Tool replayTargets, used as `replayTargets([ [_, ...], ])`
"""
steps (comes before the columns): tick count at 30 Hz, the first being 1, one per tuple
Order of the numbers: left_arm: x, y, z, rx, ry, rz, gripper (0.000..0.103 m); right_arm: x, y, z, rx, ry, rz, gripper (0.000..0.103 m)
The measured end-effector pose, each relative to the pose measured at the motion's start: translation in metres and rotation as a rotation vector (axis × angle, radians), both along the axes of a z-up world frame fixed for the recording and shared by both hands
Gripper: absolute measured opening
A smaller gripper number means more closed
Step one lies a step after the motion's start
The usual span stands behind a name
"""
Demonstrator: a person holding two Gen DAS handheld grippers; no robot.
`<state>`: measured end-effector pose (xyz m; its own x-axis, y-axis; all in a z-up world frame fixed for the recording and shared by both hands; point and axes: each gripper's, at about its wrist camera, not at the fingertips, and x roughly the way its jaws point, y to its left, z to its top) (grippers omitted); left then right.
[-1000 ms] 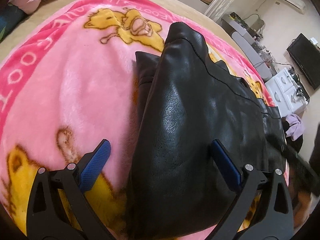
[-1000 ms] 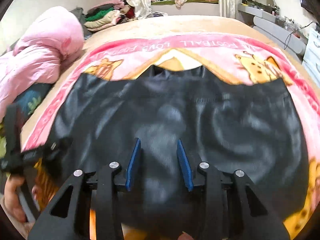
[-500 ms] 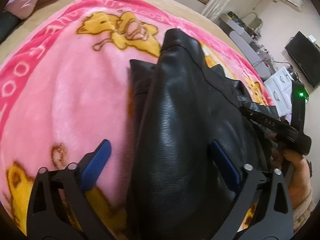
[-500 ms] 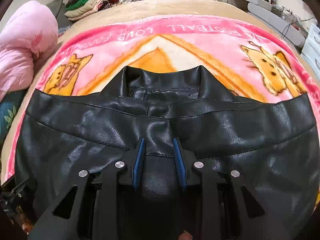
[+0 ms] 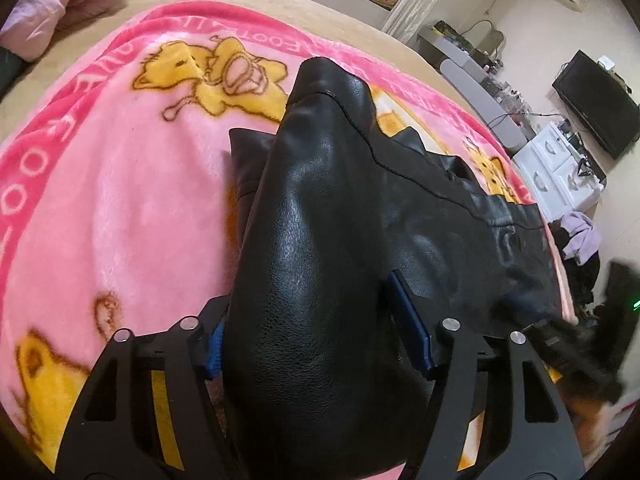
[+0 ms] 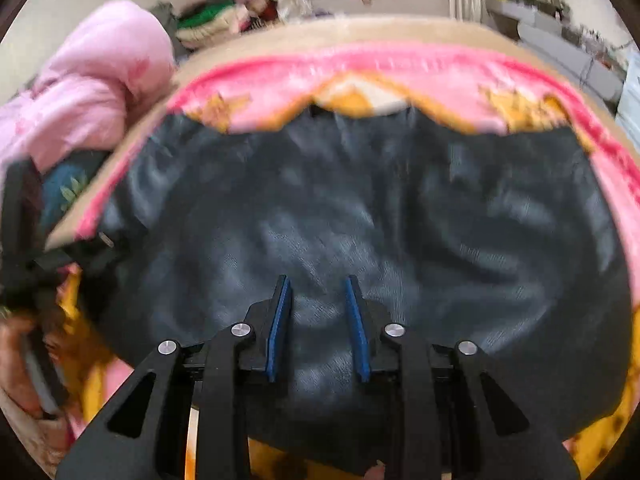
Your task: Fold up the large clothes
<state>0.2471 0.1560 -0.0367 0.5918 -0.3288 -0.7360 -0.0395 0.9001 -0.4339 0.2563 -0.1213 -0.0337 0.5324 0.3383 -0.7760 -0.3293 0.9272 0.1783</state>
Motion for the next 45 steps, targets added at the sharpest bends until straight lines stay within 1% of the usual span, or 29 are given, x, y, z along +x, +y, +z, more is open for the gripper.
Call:
replayTargets([
  [2, 0.002, 0.003, 0.001, 0.016, -0.001, 0.011, 0.068, -0.002, -0.002, -0.001, 0.013, -0.017, 0.006, 0.031],
  [4, 0.006, 0.008, -0.002, 0.035, 0.002, 0.029, 0.08, -0.014, -0.001, 0.011, 0.092, -0.051, 0.046, 0.046],
  [5, 0.009, 0.011, -0.004, 0.025, 0.01, 0.032, 0.081, -0.021, 0.002, 0.015, 0.113, -0.073, 0.071, 0.049],
  [7, 0.015, 0.017, -0.014, -0.025, 0.044, 0.028, 0.084, -0.039, 0.017, 0.022, 0.101, -0.131, 0.146, 0.06],
  [8, 0.017, 0.019, -0.016, -0.047, 0.051, 0.028, 0.084, -0.047, 0.027, 0.023, 0.082, -0.15, 0.183, 0.061],
  [10, 0.02, 0.022, -0.017, -0.061, 0.062, 0.019, 0.085, -0.067, 0.051, 0.023, 0.028, -0.193, 0.27, 0.076],
  [13, 0.02, 0.025, -0.015, -0.06, 0.065, 0.018, 0.085, -0.089, 0.087, 0.019, -0.086, -0.261, 0.394, 0.081],
  [14, 0.019, 0.027, -0.014, -0.052, 0.063, 0.021, 0.085, -0.097, 0.101, 0.015, -0.147, -0.292, 0.438, 0.082],
  [15, 0.018, 0.027, -0.013, -0.046, 0.062, 0.024, 0.085, -0.102, 0.109, 0.011, -0.184, -0.311, 0.464, 0.084],
  [17, 0.017, 0.029, -0.011, -0.047, 0.063, 0.027, 0.085, -0.108, 0.126, 0.002, -0.26, -0.345, 0.515, 0.084],
  [19, 0.017, 0.03, -0.011, -0.044, 0.066, 0.024, 0.085, -0.113, 0.145, -0.009, -0.364, -0.391, 0.544, 0.084],
  [22, 0.017, 0.032, -0.011, -0.039, 0.076, 0.025, 0.088, -0.109, 0.163, -0.023, -0.465, -0.433, 0.546, 0.084],
  [25, 0.021, 0.032, -0.009, -0.019, 0.076, 0.019, 0.089, -0.103, 0.173, -0.035, -0.554, -0.488, 0.528, 0.084],
  [26, 0.022, 0.033, -0.008, -0.013, 0.075, 0.02, 0.089, -0.1, 0.176, -0.038, -0.564, -0.499, 0.524, 0.084],
  [29, 0.024, 0.036, -0.006, -0.005, 0.072, 0.031, 0.089, -0.093, 0.177, -0.036, -0.549, -0.534, 0.503, 0.082],
  [30, 0.024, 0.037, -0.005, 0.0, 0.07, 0.039, 0.09, -0.094, 0.178, -0.035, -0.555, -0.558, 0.502, 0.076],
  [31, 0.024, 0.037, -0.005, 0.005, 0.07, 0.046, 0.091, -0.095, 0.178, -0.034, -0.556, -0.572, 0.509, 0.066],
  [32, 0.024, 0.039, -0.006, -0.003, 0.073, 0.048, 0.091, -0.097, 0.177, -0.033, -0.556, -0.581, 0.513, 0.062],
  [34, 0.024, 0.041, -0.008, -0.025, 0.083, 0.052, 0.091, -0.101, 0.176, -0.029, -0.555, -0.609, 0.509, 0.045],
  [37, 0.024, 0.044, -0.012, -0.069, 0.103, 0.061, 0.091, -0.109, 0.177, -0.022, -0.568, -0.646, 0.494, 0.032],
  [39, 0.023, 0.045, -0.014, -0.092, 0.116, 0.067, 0.091, -0.112, 0.175, -0.018, -0.56, -0.656, 0.48, 0.029],
  [41, 0.022, 0.047, -0.016, -0.142, 0.122, 0.073, 0.091, -0.113, 0.172, -0.015, -0.525, -0.651, 0.465, 0.027],
  [42, 0.021, 0.048, -0.016, -0.169, 0.12, 0.081, 0.087, -0.111, 0.169, -0.012, -0.498, -0.643, 0.453, 0.026],
  [43, 0.02, 0.049, -0.017, -0.221, 0.114, 0.08, 0.08, -0.112, 0.167, -0.009, -0.474, -0.637, 0.441, 0.026],
  [44, 0.019, 0.049, -0.017, -0.258, 0.114, 0.079, 0.077, -0.112, 0.164, -0.009, -0.452, -0.632, 0.431, 0.026],
  [45, 0.018, 0.047, -0.016, -0.291, 0.116, 0.077, 0.071, -0.11, 0.16, -0.006, -0.419, -0.624, 0.42, 0.026],
])
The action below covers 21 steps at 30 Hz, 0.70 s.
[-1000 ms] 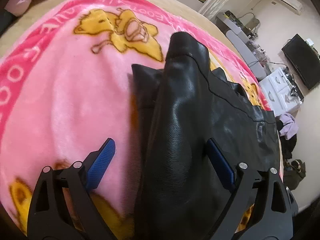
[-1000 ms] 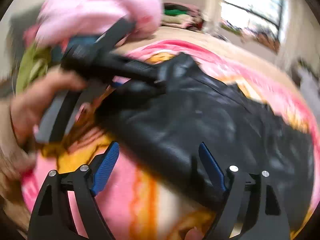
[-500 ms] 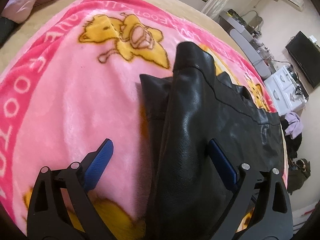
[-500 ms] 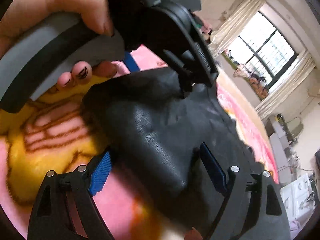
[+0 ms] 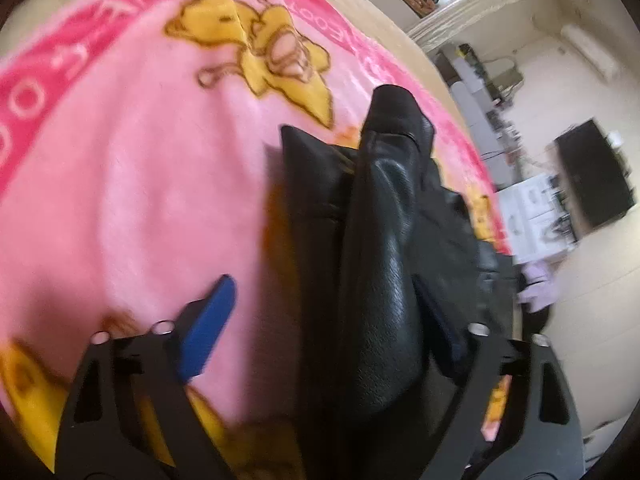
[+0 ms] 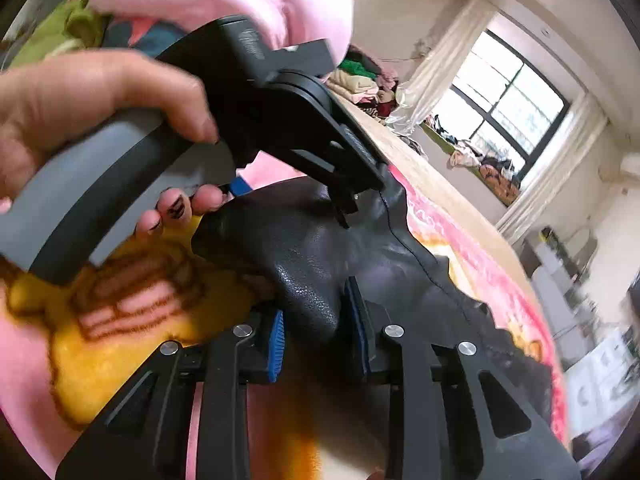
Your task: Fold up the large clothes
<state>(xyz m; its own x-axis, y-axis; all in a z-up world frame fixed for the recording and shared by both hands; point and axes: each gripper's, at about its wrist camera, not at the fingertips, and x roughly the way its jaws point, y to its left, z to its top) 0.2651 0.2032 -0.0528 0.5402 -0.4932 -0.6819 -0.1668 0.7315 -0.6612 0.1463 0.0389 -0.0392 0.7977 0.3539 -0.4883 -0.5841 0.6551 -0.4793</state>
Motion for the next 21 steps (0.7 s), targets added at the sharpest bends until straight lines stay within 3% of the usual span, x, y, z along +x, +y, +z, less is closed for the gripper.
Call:
replayTargets([
  [4, -0.007, -0.017, 0.016, -0.029, -0.056, -0.02, 0.053, 0.005, -0.01, 0.005, 0.082, 0.05, -0.01, 0.024],
  [12, -0.033, -0.076, 0.088, 0.124, -0.221, 0.006, 0.053, -0.005, -0.056, 0.046, 0.319, 0.089, -0.028, 0.022],
  [21, -0.041, -0.148, 0.156, 0.255, -0.342, -0.057, 0.053, -0.014, -0.132, 0.094, 0.504, 0.085, -0.067, 0.02],
])
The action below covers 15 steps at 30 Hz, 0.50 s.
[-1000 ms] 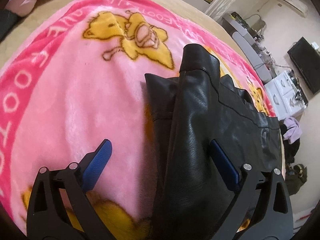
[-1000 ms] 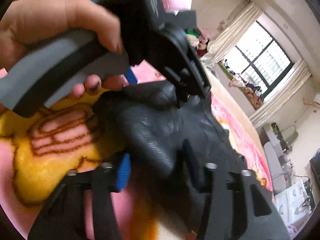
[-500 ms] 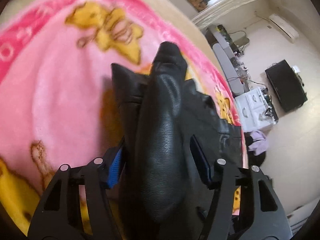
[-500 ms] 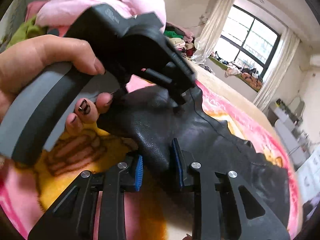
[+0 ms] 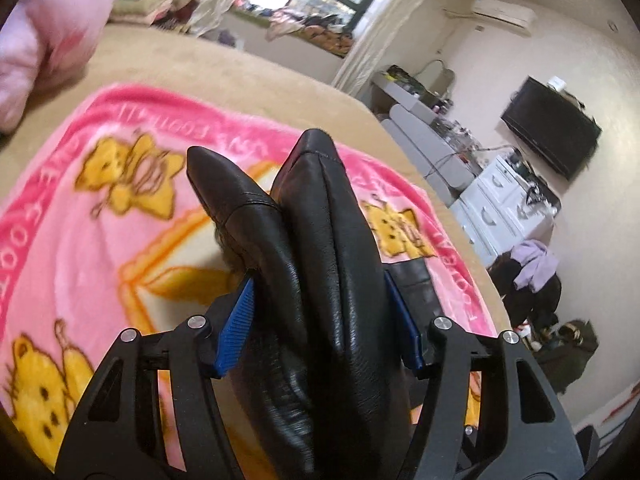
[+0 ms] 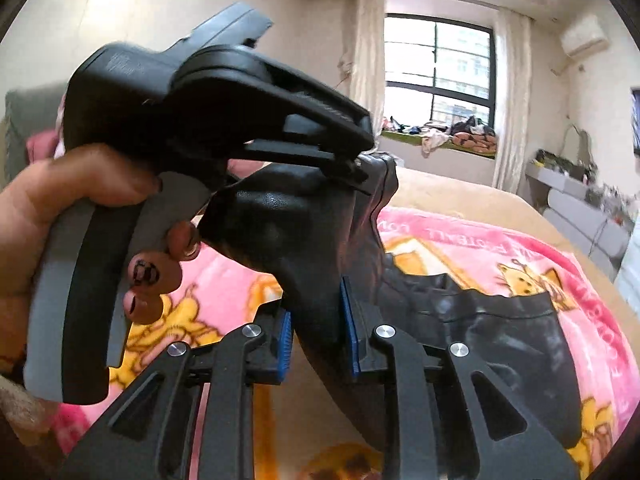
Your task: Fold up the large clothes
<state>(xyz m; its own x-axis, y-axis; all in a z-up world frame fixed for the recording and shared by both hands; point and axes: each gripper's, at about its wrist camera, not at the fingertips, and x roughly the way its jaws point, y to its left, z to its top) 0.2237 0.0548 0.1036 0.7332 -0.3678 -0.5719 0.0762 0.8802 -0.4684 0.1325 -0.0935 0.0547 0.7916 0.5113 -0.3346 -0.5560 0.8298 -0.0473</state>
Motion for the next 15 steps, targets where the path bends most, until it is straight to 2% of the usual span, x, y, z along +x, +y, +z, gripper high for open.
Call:
replayTargets([
  [5, 0.002, -0.044, 0.014, 0.051, -0.019, -0.031, 0.053, 0.001, -0.044, 0.01, 0.062, 0.017, -0.03, 0.019],
  [15, 0.012, -0.114, 0.016, 0.098, -0.016, -0.114, 0.053, -0.001, -0.117, -0.007, 0.183, 0.11, -0.102, 0.016],
])
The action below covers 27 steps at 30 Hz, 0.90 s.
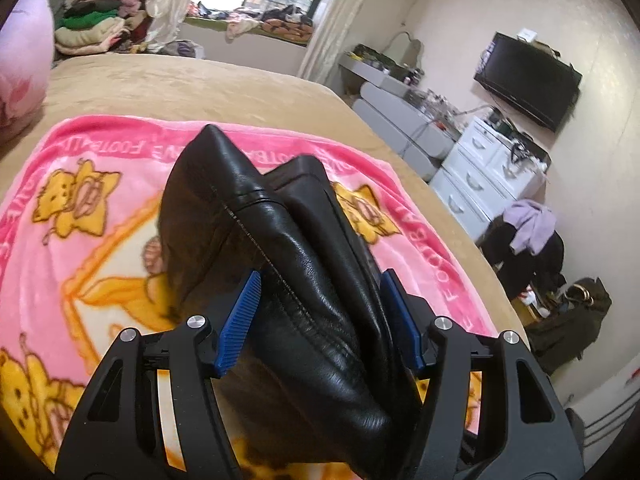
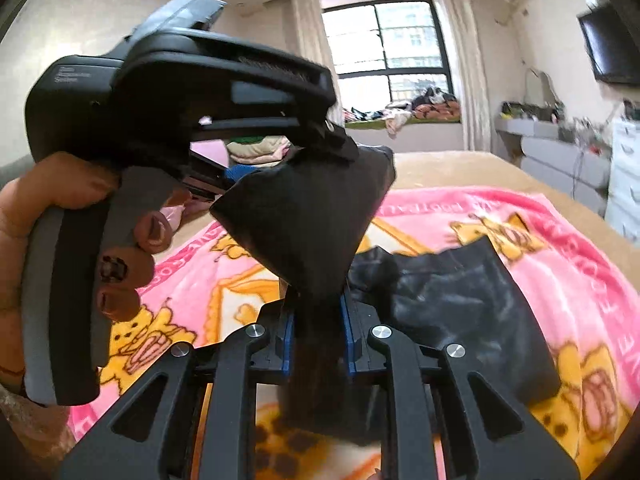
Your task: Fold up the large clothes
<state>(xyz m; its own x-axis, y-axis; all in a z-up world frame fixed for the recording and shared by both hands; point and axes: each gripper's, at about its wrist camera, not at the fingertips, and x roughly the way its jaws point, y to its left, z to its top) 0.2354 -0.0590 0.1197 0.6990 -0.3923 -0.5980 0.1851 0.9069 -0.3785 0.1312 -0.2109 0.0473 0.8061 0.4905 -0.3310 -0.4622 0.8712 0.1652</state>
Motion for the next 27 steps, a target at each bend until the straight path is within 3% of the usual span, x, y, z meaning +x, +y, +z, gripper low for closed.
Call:
replayTargets([
  [6, 0.003, -0.034, -0.002, 0.011, 0.014, -0.051, 0.055, 0.005, -0.032, -0.014, 0.069, 0.055, -0.045, 0.016],
  [12, -0.002, -0.029, -0.007, 0.028, -0.012, -0.03, 0.069, 0.005, -0.069, -0.033, 0.161, 0.152, -0.067, 0.016],
  [17, -0.006, 0.002, -0.054, 0.089, 0.065, 0.064, 0.072, 0.003, -0.084, -0.052, 0.228, 0.242, -0.061, 0.016],
  [21, 0.003, 0.006, -0.108, 0.108, 0.212, 0.036, 0.072, 0.01, -0.091, -0.07, 0.351, 0.37, -0.021, 0.019],
  [23, 0.004, 0.004, -0.123, 0.109, 0.242, 0.027, 0.072, 0.011, -0.09, -0.072, 0.373, 0.409, -0.011, 0.03],
  [25, 0.004, 0.004, -0.126, 0.123, 0.229, 0.033, 0.072, 0.013, -0.088, -0.067, 0.365, 0.445, -0.001, 0.071],
  [27, 0.005, 0.006, -0.127, 0.101, 0.232, 0.03, 0.072, 0.014, -0.093, -0.054, 0.429, 0.461, 0.041, 0.078],
])
